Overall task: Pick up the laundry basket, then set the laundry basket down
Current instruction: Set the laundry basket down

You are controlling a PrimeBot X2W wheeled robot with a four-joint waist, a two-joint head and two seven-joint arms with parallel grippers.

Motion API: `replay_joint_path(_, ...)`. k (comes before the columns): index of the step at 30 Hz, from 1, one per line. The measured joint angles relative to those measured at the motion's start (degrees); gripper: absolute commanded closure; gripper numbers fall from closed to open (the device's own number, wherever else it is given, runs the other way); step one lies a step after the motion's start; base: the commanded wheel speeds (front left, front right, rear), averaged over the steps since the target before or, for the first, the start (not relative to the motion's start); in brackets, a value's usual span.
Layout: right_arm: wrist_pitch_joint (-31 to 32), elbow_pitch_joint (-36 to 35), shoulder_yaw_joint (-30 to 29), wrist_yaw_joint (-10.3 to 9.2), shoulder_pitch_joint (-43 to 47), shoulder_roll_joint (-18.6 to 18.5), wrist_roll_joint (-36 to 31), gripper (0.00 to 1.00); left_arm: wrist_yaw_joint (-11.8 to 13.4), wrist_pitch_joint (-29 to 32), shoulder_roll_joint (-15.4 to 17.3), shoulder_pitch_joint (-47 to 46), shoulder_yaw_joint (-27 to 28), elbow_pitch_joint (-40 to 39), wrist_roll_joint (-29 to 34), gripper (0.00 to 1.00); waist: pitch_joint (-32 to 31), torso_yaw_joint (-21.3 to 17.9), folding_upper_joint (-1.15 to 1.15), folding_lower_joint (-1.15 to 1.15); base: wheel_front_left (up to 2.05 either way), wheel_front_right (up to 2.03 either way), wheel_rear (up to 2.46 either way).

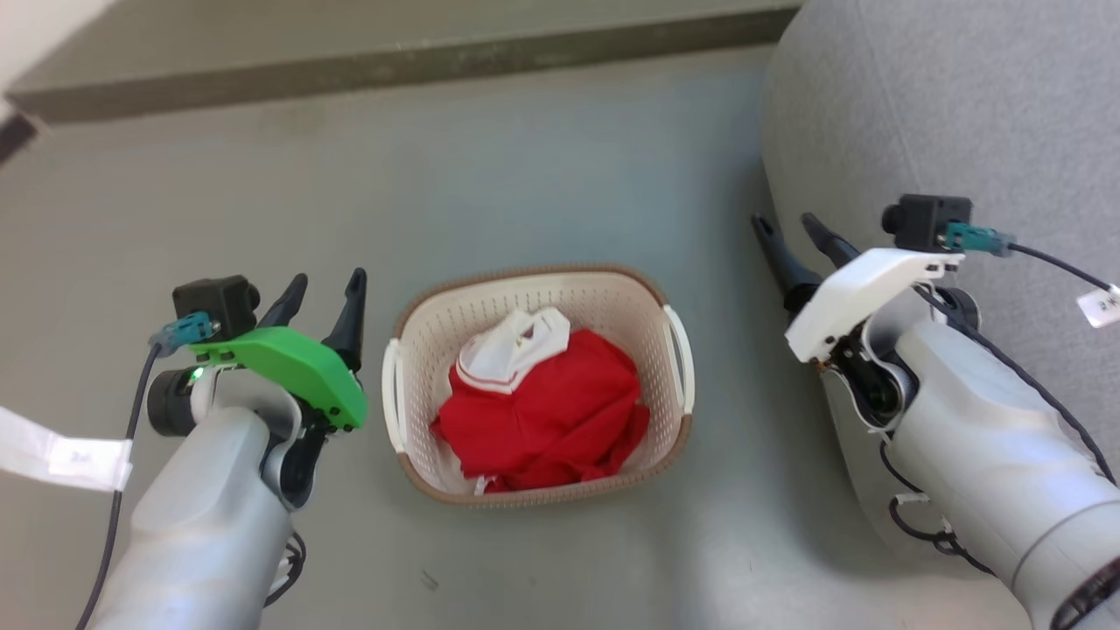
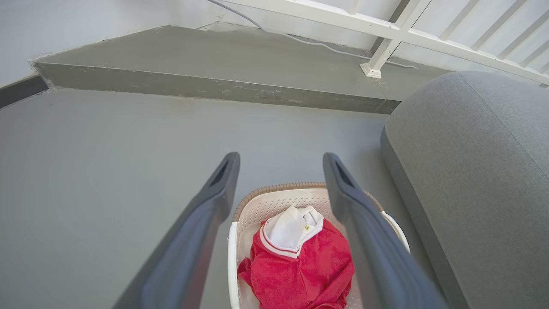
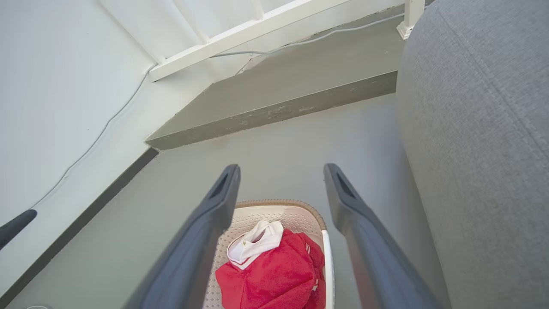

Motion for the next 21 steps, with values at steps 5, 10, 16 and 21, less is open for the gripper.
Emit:
replay_joint_path(5,0.0,-4.71,-4.24,0.0,3.16,-1.02,-3.7,0.0,0.0,0.0,1.18,2.96,3.3,-3.97,2.29,0.0,-4.01,0.4,0.0,0.0,0.0,0.0,0.0)
replay_joint_path(10,-0.01,-9.29,-7.86,-0.08,6.71,-1.78,-7.69,0.0,0.24,-0.01,1.22,6.1,5.97,-8.23,4.31,0.0,-6.9,0.74,0.0,0.0,0.0,0.0,0.0)
replay_joint_path(16,-0.08,-15.41,-11.91,-1.25,10.37,-1.89,-12.34,0.0,1.38,-0.01,2.12,10.12,9.07,-13.51,7.75,0.0,-9.65,0.78,0.0,0.0,0.0,0.0,0.0)
replay_joint_path(21,-0.09,-20.74,-17.02,-3.3,13.96,-2.41,-15.05,0.0,2.13,-0.01,2.37,12.59,10.85,-18.31,10.53,0.0,-10.89,0.55,0.0,0.0,0.0,0.0,0.0)
